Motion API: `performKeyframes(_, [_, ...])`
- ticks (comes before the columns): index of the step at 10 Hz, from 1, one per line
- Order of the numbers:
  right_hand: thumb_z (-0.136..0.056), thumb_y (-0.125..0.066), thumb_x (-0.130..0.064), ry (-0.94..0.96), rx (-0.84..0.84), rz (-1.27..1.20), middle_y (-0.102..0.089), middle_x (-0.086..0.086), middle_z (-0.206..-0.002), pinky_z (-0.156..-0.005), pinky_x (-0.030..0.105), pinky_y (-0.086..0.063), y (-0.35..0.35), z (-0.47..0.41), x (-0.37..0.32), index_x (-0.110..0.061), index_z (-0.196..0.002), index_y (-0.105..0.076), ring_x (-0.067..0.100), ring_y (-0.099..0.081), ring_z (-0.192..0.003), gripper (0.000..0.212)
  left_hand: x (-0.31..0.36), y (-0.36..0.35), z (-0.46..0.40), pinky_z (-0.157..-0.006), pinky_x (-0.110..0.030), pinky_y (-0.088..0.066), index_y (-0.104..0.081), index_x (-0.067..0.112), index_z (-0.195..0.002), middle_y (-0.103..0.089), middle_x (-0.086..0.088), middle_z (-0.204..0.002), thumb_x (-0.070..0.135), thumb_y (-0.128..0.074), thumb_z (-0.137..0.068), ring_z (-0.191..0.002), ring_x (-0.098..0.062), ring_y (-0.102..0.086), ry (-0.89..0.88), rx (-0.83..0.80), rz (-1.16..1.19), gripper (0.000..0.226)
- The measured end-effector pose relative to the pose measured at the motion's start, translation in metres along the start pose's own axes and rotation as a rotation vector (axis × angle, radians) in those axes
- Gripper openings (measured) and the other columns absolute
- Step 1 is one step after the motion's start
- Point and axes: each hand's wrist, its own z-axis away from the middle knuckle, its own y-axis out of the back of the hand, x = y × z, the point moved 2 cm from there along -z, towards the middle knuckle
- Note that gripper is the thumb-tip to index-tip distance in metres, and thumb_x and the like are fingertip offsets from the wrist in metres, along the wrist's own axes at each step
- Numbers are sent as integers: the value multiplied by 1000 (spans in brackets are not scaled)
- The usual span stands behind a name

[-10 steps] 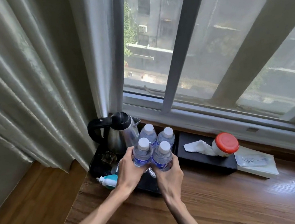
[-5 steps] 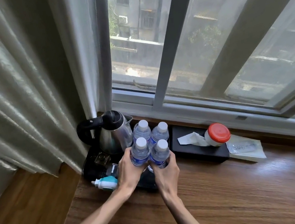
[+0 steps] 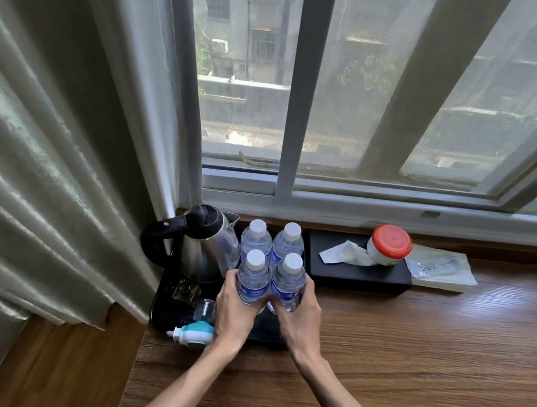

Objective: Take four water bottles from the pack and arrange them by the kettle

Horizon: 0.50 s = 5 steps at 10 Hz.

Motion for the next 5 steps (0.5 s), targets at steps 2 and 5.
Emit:
performKeyframes(2, [-76,-84,-21,-18,-59,-1,-66,-5,-127,-101,36,-50,1,-3,6,-25,-139,-44,9,-62,-114,75,-1,-1,1,-75,-22,-45,-49,24,-126,-67,2,-118,38,-90,-60,-101,-12,-63,8,-44,40,79])
performKeyframes(5, [-77,-83,-27,66,-170,42,-33,5,-159,-121,38,-29,31,4,-10,-12,-157,-14,13,-33,-145,107,6,27,17,-104,-24,-39,-36,10,-144,-51,-4,-137,20,-90,-67,-125,-15,-53,-108,-51,17,95])
